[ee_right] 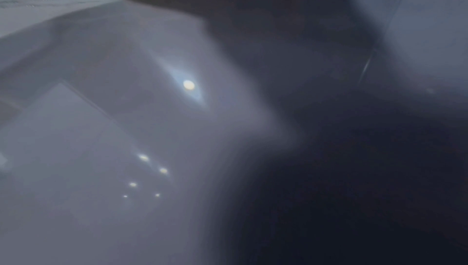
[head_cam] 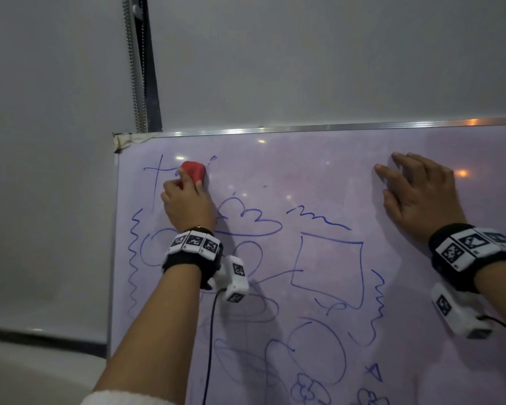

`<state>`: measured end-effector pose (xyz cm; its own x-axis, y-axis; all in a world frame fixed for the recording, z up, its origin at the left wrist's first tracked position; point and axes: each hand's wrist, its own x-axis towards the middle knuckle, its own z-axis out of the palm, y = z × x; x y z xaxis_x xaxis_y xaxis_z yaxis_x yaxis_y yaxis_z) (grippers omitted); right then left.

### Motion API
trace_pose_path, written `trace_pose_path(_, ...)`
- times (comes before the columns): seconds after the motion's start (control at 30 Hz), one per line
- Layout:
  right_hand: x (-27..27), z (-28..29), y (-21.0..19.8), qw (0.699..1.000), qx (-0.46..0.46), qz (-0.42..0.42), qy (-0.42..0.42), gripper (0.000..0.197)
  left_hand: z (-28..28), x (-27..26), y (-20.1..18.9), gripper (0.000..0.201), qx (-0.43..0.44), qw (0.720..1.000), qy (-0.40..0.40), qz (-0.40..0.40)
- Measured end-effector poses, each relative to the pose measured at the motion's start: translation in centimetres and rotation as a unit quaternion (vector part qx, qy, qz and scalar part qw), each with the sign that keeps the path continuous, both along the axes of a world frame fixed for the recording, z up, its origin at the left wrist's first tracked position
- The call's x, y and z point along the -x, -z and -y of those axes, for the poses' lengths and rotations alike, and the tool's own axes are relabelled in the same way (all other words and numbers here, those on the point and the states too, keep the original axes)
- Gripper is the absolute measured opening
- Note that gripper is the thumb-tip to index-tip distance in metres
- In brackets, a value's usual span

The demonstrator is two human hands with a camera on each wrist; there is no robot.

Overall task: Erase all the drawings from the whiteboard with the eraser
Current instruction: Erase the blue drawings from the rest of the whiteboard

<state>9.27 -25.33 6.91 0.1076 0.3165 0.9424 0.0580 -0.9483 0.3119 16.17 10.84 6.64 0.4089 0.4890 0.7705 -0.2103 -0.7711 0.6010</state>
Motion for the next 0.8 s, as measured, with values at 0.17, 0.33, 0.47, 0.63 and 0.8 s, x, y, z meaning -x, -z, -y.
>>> trace_pose_path(0.17,-0.2,0.2,-0.1,1.0,0.003,0.003,0.002,0.043,3.7,1.4,2.6,0.049,-0.24,0.961,0.066,0.121)
trace_pose_path(0.33,-0.5,0.5,0.0,1.0,0.002,0.015,0.004,0.042,3.1,1.3,2.8,0.048,-0.236,0.964,0.06,0.111)
trace_pose_path(0.47,-1.6,-2.5,0.6,0.993,-0.091,0.066,-0.016,0.035,3.1,1.8,1.6,0.048,-0.154,0.986,0.056,0.041)
trace_pose_path(0.63,-2.5,-4.3,0.9,0.985,-0.143,0.095,-0.015,0.031,0.5,0.8,1.5,0.05,-0.172,0.985,0.017,0.029)
trace_pose_path(0.8,-2.8,-4.2,1.2,0.985,-0.139,0.101,-0.024,0.031,0.4,1.2,0.5,0.053,-0.076,0.997,-0.013,-0.014)
